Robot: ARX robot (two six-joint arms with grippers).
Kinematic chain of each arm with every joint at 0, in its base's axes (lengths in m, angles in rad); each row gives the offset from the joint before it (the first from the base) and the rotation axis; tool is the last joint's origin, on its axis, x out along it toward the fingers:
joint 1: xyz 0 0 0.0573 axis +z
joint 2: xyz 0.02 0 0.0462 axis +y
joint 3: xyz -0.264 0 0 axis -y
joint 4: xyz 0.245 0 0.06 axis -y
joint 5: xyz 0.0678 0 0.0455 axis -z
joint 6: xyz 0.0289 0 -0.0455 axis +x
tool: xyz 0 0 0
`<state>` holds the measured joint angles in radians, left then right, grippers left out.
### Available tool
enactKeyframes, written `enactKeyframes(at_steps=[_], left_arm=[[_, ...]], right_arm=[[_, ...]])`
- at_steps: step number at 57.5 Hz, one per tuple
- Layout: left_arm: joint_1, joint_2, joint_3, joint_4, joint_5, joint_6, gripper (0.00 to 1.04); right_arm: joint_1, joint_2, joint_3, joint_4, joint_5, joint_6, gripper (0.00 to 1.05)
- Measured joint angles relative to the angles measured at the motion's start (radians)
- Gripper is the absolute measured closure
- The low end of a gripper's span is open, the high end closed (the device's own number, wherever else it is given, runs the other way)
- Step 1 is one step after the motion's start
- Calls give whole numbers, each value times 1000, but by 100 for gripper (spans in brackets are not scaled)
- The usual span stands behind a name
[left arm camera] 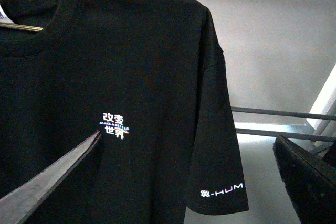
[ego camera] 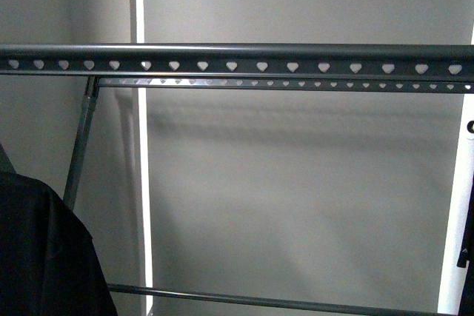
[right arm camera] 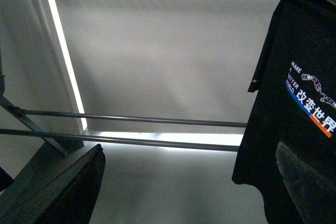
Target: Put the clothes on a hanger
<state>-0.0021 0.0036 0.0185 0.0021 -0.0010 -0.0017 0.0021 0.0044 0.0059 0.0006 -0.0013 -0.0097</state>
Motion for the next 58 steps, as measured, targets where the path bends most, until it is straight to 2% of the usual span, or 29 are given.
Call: enactKeyframes(at_steps=[16, 19, 21, 30, 40, 47, 58], left_arm=[[0, 0, 0, 0, 0, 0, 7], [8, 44, 18, -56, 57, 21, 7], [-4, 121, 30, -45, 32, 18, 7], [-32, 593, 248, 122, -154, -222, 7], [-42, 909, 486, 255, -214, -423, 7], [-43, 1158, 698, 171, -220, -638, 7], [1, 1355, 845, 157, -297, -759, 7]], right_arm=[[0, 0, 0, 0, 0, 0, 7], [0, 0, 0, 0, 0, 0, 7], [0, 0, 0, 0, 0, 0, 7], [0, 0, 0, 0, 0, 0, 7], [0, 0, 0, 0, 0, 0, 7], [0, 0, 0, 0, 0, 0, 7], [0, 0, 0, 0, 0, 0, 7]])
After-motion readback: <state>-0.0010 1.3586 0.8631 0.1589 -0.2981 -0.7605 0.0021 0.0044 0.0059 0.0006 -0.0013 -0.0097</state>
